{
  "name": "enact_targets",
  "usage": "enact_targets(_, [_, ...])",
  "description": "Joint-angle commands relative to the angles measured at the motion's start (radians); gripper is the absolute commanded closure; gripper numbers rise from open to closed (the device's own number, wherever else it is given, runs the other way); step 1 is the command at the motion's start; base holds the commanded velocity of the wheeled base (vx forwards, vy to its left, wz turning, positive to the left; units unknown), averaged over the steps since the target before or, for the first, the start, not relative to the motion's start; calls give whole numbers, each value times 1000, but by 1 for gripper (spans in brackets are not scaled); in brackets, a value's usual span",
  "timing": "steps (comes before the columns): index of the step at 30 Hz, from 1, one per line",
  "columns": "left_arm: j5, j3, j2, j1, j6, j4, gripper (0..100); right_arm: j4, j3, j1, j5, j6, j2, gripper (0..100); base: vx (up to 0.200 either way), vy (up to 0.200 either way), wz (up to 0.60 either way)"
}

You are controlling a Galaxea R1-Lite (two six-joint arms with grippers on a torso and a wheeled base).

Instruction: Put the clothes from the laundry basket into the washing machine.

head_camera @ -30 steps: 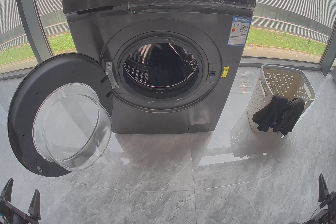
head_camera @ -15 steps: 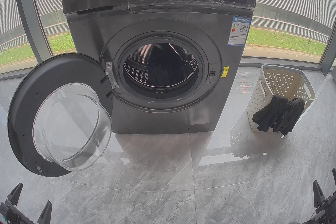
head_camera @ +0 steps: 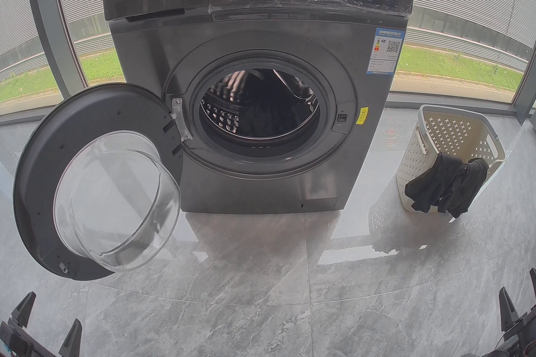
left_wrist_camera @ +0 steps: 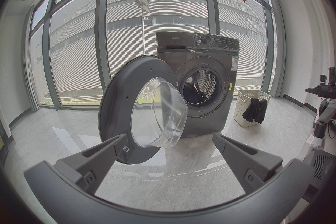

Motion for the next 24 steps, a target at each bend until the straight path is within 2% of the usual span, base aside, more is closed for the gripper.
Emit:
enact_targets(1, [0, 18, -12, 2, 2, 0, 0, -1, 18, 1, 0, 1, -13, 0, 0, -200, 0])
enact_targets(24, [-1, 18, -12, 2, 4, 0, 0, -1, 18, 1, 0, 1, -13, 0, 0, -200, 0])
